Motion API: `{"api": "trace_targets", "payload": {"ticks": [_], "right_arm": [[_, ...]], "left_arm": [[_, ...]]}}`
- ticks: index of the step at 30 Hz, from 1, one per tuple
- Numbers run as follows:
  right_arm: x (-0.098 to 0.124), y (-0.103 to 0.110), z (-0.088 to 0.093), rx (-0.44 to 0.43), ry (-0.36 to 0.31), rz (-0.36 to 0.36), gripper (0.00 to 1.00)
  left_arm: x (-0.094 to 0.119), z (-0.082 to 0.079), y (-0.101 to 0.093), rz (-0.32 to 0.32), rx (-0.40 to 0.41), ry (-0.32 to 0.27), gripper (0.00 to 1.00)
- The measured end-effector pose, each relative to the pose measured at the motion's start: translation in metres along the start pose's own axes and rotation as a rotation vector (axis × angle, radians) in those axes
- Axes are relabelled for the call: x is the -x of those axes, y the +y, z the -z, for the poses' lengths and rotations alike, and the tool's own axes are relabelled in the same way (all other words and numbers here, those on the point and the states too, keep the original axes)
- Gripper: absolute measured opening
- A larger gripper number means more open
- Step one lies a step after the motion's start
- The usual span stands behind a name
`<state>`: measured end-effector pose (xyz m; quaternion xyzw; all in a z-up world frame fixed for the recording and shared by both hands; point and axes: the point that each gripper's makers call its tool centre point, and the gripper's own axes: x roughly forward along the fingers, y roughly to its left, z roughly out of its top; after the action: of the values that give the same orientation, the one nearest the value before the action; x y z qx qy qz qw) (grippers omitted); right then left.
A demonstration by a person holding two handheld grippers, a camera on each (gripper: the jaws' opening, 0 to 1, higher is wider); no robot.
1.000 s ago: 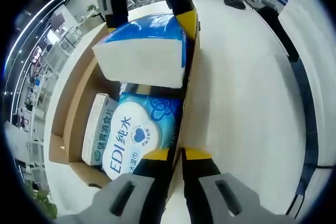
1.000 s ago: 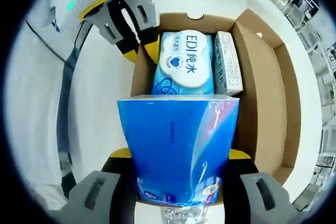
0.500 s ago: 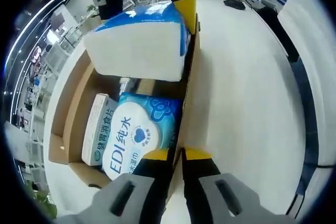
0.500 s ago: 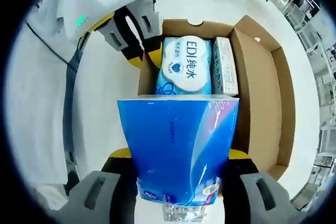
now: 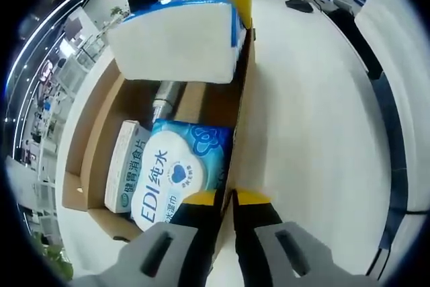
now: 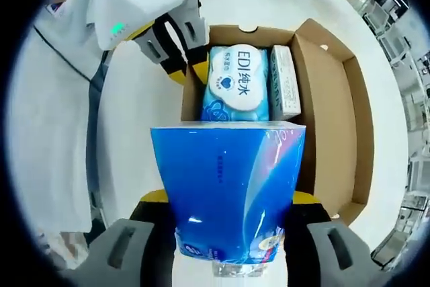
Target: Operate the shoe box by opening the lid, removing the specified soft item, and placing it in the target area until the item is outside and the box remains undamaged.
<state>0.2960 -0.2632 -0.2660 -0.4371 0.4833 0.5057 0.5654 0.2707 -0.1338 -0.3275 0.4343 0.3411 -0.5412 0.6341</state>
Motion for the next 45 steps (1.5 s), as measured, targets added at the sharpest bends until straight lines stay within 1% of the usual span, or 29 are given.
{"api": "trace_targets", "payload": {"ticks": [6,14,18,22,28,38,45], "right_arm": [[0.008,0.0,0.002,-0.012,-0.007,0.005,0.63],[0.023,0.003,0.004,-0.005,-0.009,0.015,0.63],[0.028,0.002,0.01,-0.003,0.001,0.025,0.63],[0.032,0.001,0.016,-0.006,0.011,0.029,0.63],[0.036,0.003,0.02,-0.023,0.01,0.029,0.63],[0.043,0.003,0.033,-0.035,0.014,0.042,0.63],[0.047,0.004,0.035,-0.038,0.002,0.056,0.62]], "left_arm": [[0.0,0.0,0.0,-0.001,-0.001,-0.001,0.07],[-0.001,-0.001,-0.001,-0.003,-0.002,-0.003,0.07],[-0.001,-0.001,-0.001,-0.002,-0.005,-0.003,0.07],[-0.001,0.0,-0.001,-0.001,-0.006,-0.002,0.07],[-0.001,-0.001,-0.001,-0.003,-0.002,-0.003,0.07],[-0.002,0.0,0.0,-0.006,0.0,0.0,0.07],[-0.001,0.0,-0.001,-0.01,0.001,0.001,0.07]]}}
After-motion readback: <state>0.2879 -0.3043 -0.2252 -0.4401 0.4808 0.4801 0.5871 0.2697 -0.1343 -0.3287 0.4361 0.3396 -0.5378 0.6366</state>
